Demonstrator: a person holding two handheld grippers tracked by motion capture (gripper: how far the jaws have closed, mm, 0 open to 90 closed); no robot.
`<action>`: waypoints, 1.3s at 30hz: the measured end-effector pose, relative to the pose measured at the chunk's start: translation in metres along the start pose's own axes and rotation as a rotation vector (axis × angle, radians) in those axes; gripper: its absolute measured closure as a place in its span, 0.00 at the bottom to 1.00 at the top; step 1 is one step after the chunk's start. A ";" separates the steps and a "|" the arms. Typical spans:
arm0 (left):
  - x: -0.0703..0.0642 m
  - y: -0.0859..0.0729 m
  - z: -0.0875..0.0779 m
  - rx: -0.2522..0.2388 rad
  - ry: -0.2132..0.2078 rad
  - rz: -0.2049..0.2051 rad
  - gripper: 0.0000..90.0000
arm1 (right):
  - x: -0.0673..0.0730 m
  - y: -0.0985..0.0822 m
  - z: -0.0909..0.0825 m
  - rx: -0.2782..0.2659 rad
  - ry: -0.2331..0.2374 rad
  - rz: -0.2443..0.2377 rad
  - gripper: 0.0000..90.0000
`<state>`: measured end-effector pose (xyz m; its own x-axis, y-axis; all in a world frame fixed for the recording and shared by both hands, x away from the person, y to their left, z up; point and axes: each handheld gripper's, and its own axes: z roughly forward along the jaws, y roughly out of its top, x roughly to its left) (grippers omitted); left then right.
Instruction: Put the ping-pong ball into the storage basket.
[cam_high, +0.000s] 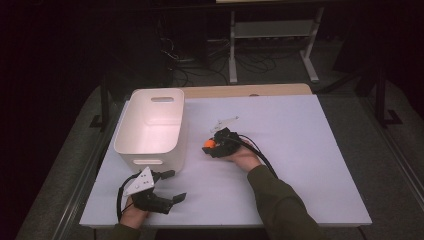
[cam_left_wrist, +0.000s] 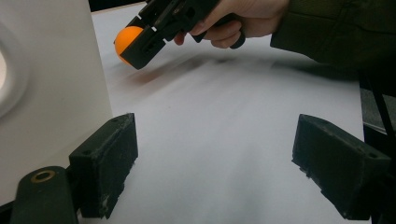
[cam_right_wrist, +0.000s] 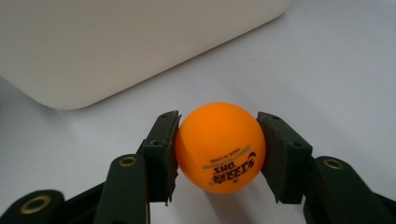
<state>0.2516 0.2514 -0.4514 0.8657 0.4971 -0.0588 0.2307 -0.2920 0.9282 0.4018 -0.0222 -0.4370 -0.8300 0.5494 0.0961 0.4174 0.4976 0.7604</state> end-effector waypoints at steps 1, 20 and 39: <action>0.000 0.000 0.000 0.000 0.000 0.000 0.16 | 0.001 0.000 -0.001 -0.001 0.005 -0.003 0.55; -0.001 0.000 0.000 0.002 0.002 0.007 0.16 | 0.017 0.000 -0.005 -0.004 0.063 -0.020 0.55; 0.000 0.000 0.000 0.006 -0.001 0.005 0.16 | 0.027 0.010 -0.014 -0.021 0.092 -0.041 0.55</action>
<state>0.2517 0.2510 -0.4512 0.8675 0.4944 -0.0544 0.2288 -0.2996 0.9262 0.3789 -0.0119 -0.4179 -0.8772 0.4643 0.1227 0.3753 0.5034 0.7783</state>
